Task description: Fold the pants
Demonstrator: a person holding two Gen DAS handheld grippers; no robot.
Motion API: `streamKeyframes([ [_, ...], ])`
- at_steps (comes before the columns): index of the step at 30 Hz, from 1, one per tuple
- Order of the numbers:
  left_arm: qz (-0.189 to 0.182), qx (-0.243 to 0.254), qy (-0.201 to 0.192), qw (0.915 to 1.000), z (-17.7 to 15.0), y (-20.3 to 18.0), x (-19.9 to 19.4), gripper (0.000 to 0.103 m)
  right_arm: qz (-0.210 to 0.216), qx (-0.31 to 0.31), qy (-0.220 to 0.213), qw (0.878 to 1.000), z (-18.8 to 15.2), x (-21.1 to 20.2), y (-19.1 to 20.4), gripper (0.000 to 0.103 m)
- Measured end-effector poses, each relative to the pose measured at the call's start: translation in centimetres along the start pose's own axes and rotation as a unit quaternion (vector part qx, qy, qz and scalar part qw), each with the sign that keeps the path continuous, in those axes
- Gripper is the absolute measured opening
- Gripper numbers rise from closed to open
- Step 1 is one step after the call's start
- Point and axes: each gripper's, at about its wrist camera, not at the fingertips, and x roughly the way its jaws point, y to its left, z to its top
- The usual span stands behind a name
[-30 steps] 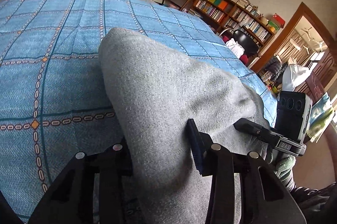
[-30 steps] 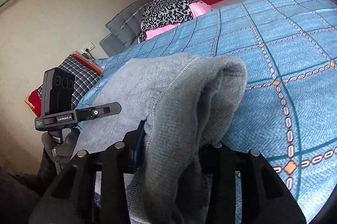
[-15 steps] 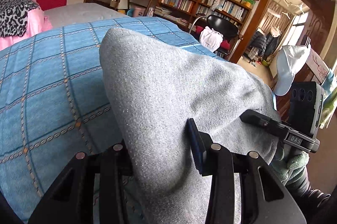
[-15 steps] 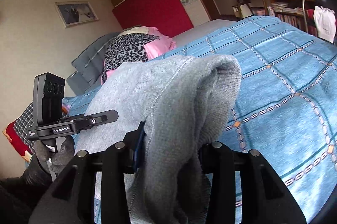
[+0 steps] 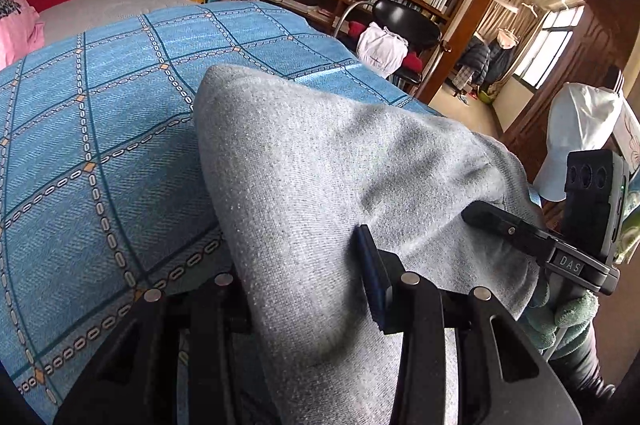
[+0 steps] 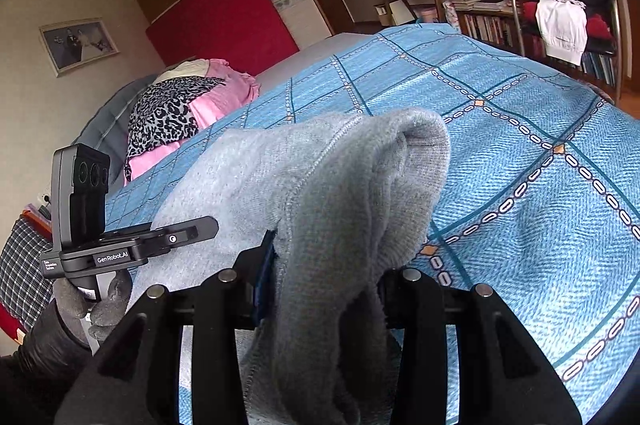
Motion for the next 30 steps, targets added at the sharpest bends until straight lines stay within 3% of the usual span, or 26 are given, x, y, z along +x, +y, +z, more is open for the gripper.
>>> streamKeyframes([
  [5,0.002,-0.01,0.022,0.9997,-0.9,1.4,1.8,0.05,-0.005,0.013,0.019,1.0,-1.0,1.6,-1.3,0.044],
  [7,0.013,-0.01,0.02,0.9997,-1.3,1.7,1.8,0.062,-0.008,0.014,0.02,1.0,-1.2,1.7,-1.4,0.046],
  [10,0.031,-0.005,0.015,0.9994,-2.1,1.7,1.4,0.07,-0.016,0.01,0.016,1.0,-1.3,1.5,-1.1,0.051],
  [16,0.071,0.015,-0.002,0.9973,-3.9,0.3,-1.1,0.071,-0.059,0.002,-0.025,0.998,-1.9,-1.5,-0.1,0.055],
  [21,0.079,0.039,-0.017,0.996,-6.2,-1.5,-3.6,0.071,-0.109,-0.032,-0.064,0.991,-3.5,-5.0,1.9,0.056],
  [28,0.118,0.053,-0.021,0.9914,-8.8,-2.5,-4.0,0.071,-0.165,-0.052,-0.024,0.985,-6.7,-4.4,2.9,0.056],
  [30,0.134,0.058,-0.02,0.989,-8.9,-2.6,-3.7,0.072,-0.171,-0.051,-0.016,0.984,-7.1,-3.6,2.6,0.06],
])
